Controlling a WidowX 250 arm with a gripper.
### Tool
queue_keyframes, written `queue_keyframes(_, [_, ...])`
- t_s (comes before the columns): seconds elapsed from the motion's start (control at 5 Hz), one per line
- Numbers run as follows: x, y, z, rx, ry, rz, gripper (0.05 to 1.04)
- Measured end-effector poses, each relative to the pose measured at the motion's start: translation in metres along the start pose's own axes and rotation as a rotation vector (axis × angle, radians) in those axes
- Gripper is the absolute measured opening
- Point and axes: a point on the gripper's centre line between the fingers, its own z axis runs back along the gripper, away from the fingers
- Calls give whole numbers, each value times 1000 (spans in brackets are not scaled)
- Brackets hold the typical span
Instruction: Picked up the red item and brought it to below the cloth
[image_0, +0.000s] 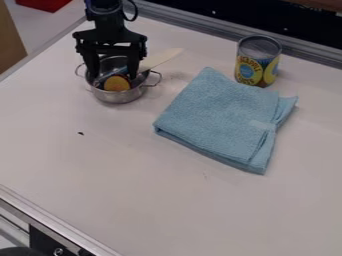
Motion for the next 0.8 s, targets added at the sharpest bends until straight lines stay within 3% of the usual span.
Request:
queue_keyframes(0.4, [-2,1,-6,15,0,-3,999])
queue_keyframes(0.8, [-6,0,-19,31,34,0,999])
